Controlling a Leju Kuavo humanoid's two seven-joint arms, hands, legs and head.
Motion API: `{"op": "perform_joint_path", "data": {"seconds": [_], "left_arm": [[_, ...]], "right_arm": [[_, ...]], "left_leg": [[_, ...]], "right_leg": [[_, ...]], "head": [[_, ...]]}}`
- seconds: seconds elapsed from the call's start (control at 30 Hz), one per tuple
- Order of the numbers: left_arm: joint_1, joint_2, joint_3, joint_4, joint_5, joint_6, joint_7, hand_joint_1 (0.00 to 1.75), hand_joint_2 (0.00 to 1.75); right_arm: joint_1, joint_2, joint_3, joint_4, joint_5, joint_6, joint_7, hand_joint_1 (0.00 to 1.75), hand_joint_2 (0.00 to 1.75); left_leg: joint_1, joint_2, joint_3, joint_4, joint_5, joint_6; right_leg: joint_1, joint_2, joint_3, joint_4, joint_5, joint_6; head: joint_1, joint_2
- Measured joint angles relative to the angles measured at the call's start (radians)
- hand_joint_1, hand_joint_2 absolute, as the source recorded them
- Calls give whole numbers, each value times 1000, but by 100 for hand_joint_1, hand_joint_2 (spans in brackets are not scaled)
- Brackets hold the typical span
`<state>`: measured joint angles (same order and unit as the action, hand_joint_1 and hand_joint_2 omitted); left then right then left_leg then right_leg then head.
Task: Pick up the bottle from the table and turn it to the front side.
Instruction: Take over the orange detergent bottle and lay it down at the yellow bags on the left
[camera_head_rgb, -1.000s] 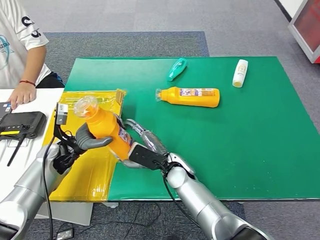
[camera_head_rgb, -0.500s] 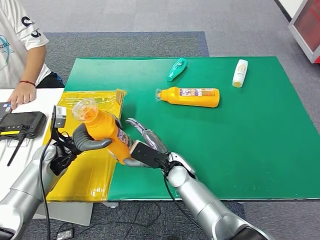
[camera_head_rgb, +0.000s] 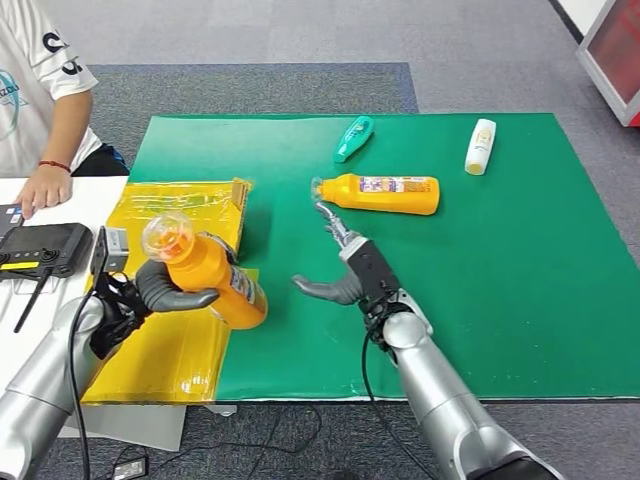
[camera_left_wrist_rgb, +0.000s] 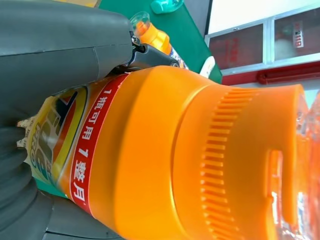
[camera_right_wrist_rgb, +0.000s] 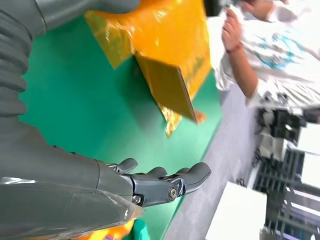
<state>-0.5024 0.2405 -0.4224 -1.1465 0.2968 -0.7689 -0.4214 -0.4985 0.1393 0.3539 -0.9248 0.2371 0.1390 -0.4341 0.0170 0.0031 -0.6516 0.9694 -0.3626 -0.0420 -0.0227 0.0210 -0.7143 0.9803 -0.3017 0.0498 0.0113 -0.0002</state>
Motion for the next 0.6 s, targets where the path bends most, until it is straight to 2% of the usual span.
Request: {"op": "perform_joint_path", "data": {"seconds": [0.17,0.37,0.5,0.6], "left_arm": [[17,9,0,-11,-10,8,-2,175,175],[19,18,-3,-15,-56,37,1,175,175],[-5,52,-18,-13,-134,86,23,175,175],[-56,90,-28,-3,-143,93,54,175,175]], "right_arm": [[17,-25,-70,-56,-52,38,-1,0,175],[32,-38,-110,-95,-72,56,-1,0,175],[41,-42,-123,-105,-71,63,-1,0,175],[47,-42,-124,-103,-65,62,-4,0,175]], "left_leg": [[0,0,0,0,0,0],[0,0,0,0,0,0],[0,0,1,0,0,-1],[0,0,1,0,0,-1]], "right_leg": [[0,0,0,0,0,0],[0,0,0,0,0,0],[0,1,0,0,0,0],[0,0,0,0,0,0]], "head": [[0,0],[0,0],[0,0],[0,0]]}}
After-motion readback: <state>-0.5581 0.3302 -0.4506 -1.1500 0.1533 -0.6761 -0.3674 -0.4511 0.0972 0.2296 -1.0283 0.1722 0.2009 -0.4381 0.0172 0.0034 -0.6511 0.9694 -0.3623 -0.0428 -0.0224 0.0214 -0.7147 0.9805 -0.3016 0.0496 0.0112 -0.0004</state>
